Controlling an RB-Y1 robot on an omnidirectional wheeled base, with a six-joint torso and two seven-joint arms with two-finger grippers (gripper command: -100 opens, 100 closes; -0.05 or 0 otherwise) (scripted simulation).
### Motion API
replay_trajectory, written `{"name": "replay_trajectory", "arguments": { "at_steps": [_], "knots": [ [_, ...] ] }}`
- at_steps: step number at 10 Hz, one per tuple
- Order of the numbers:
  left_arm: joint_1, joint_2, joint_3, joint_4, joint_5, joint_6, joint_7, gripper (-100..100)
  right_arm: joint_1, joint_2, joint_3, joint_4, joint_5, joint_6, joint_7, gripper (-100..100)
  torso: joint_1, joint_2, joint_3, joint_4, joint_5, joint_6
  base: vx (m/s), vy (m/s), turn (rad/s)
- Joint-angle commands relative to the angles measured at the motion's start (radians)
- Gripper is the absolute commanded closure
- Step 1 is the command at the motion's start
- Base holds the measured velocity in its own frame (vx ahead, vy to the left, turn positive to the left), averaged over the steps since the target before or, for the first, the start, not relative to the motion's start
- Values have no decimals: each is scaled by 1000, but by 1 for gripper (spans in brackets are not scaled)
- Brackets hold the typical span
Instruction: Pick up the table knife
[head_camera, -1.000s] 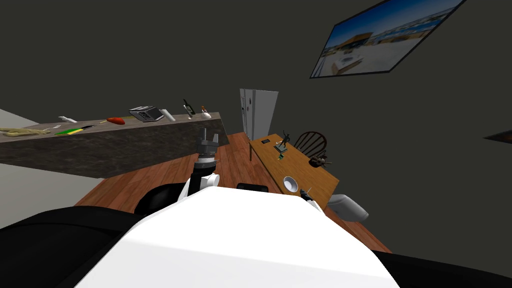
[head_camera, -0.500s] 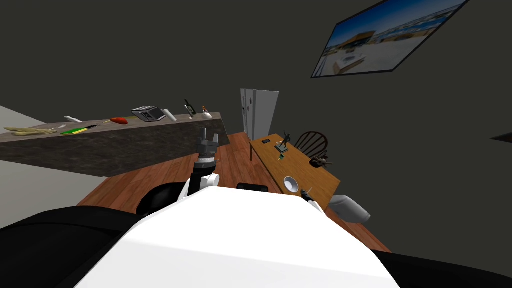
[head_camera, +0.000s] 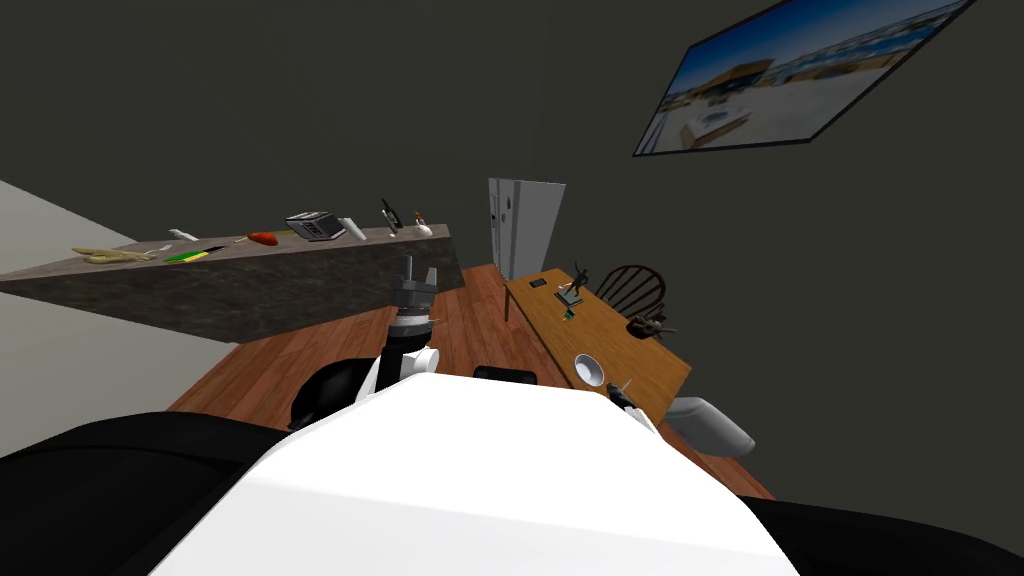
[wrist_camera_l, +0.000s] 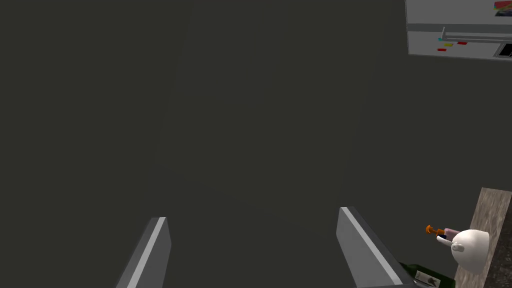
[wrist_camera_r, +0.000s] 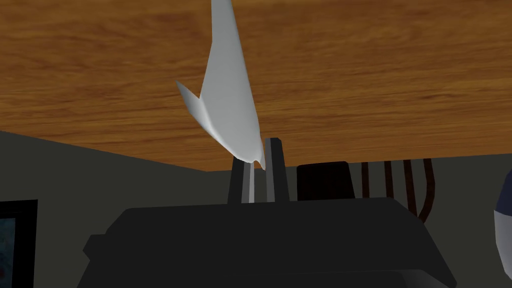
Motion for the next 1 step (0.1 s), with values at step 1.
{"name": "replay_trajectory", "arguments": {
  "at_steps": [1],
  "knots": [
    [0,0,0,0,0,0,0,0,0,0,0,0,0,0,0,0,0,0,0,0,0,0,0,0,0]
  ]
}}
